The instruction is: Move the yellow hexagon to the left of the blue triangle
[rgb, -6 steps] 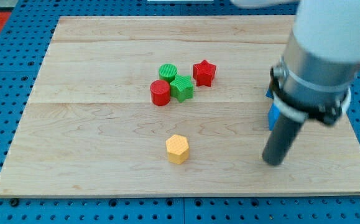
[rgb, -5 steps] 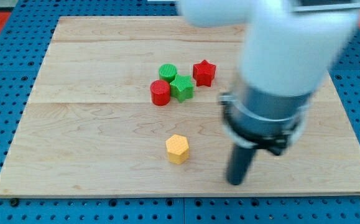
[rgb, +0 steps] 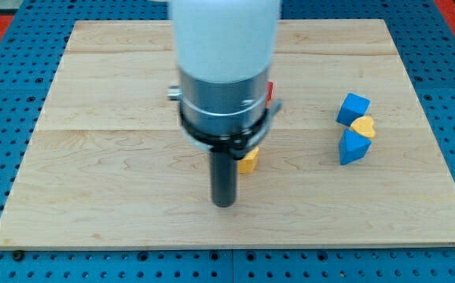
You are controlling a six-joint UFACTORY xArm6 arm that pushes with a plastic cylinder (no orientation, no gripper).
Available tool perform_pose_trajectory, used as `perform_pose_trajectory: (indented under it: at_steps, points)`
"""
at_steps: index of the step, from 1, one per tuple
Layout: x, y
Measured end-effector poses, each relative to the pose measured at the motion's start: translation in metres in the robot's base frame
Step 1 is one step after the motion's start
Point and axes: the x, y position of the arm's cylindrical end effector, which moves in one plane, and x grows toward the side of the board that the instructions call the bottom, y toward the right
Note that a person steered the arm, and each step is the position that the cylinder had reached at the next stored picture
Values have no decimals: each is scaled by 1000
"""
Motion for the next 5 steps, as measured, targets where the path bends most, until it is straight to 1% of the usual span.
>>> perform_pose_trajectory:
  at_steps: [1,2,3,4,5]
  points:
    - [-43,0]
    - [-77,1]
    - [-66,48]
    - [-52,30]
    - [-55,67]
